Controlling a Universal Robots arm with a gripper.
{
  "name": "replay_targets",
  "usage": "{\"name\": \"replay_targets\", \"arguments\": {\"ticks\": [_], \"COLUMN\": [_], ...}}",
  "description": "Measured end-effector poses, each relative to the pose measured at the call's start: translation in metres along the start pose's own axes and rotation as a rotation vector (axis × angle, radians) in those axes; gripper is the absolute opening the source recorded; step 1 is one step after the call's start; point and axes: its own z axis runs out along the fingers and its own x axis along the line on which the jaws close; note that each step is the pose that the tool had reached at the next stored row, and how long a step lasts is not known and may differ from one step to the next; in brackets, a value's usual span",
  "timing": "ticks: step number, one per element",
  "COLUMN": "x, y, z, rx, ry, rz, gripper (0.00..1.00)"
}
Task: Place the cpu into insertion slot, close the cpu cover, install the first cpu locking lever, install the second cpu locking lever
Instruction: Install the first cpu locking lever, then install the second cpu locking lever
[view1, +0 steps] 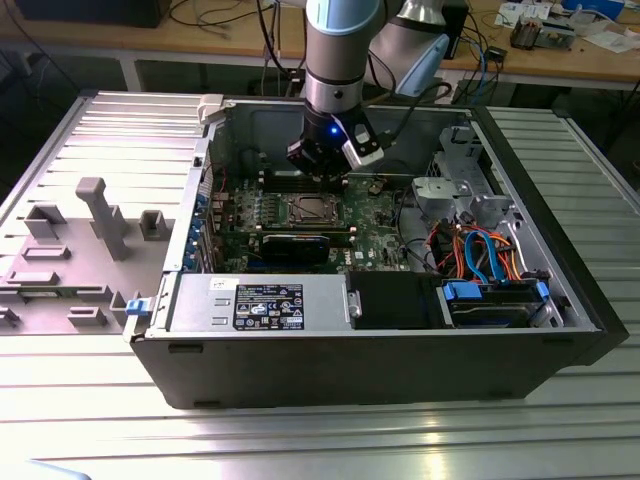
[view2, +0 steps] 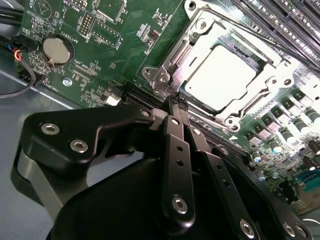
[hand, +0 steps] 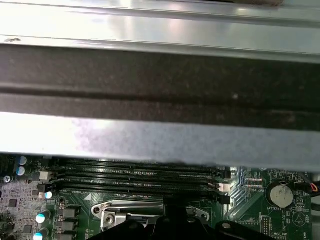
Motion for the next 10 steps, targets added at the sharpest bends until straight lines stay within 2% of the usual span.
{"name": "replay_targets", "arguments": {"ticks": [10], "x": [0.0001], "y": [-0.0014], "z": [-0.0001], "rx": [0.0], "ry": [-0.0001], "rz": [0.0], "gripper": [0.11]}}
